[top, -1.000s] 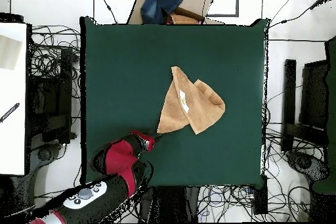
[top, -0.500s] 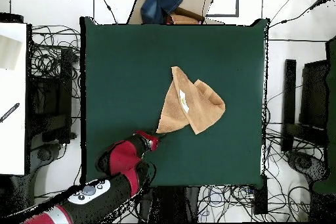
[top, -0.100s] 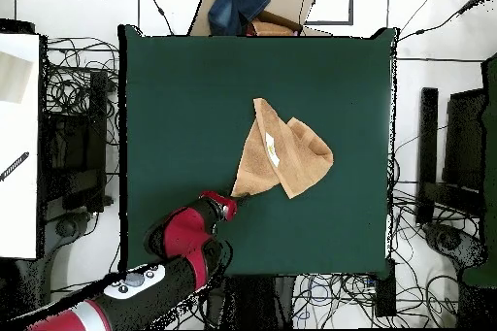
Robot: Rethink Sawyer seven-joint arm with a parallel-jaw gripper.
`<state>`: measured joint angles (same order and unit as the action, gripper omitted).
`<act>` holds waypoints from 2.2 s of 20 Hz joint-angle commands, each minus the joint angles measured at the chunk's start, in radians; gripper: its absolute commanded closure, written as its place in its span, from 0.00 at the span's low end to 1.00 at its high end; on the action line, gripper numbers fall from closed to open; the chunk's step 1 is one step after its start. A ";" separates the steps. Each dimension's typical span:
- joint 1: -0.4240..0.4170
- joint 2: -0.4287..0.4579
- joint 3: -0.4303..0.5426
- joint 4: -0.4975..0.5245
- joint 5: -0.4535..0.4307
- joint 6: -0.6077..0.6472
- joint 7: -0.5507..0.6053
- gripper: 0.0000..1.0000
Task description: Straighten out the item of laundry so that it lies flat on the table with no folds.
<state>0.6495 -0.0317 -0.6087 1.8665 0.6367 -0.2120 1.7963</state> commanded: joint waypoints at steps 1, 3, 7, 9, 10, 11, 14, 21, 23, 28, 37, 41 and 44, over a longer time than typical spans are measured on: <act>-0.053 0.014 0.143 -0.050 0.057 -0.055 0.277 0.00; -0.054 0.003 0.140 -0.044 0.058 -0.048 0.272 0.00; -0.068 -0.037 0.132 -0.037 0.036 -0.014 0.243 0.00; -0.070 -0.040 0.130 -0.038 0.035 -0.015 0.240 0.00; -0.074 -0.042 0.136 -0.034 0.030 -0.033 0.249 0.00; -0.078 -0.044 0.143 -0.030 0.025 -0.052 0.257 0.00; -0.077 -0.044 0.150 -0.019 0.028 -0.089 0.280 1.00; -0.100 -0.054 0.171 -0.013 -0.003 -0.123 0.283 1.00; -0.099 -0.057 0.171 -0.012 0.008 -0.099 0.270 1.00; -0.125 -0.079 0.196 -0.009 -0.016 -0.068 0.249 1.00; -0.195 -0.204 0.263 0.035 -0.180 -0.010 0.174 1.00; -0.169 -0.243 0.243 0.050 -0.183 0.024 0.180 1.00; -0.156 -0.239 0.243 0.050 -0.173 0.021 0.189 1.00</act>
<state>0.4841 -0.2294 -0.5246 1.9065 0.4893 -0.2784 1.7963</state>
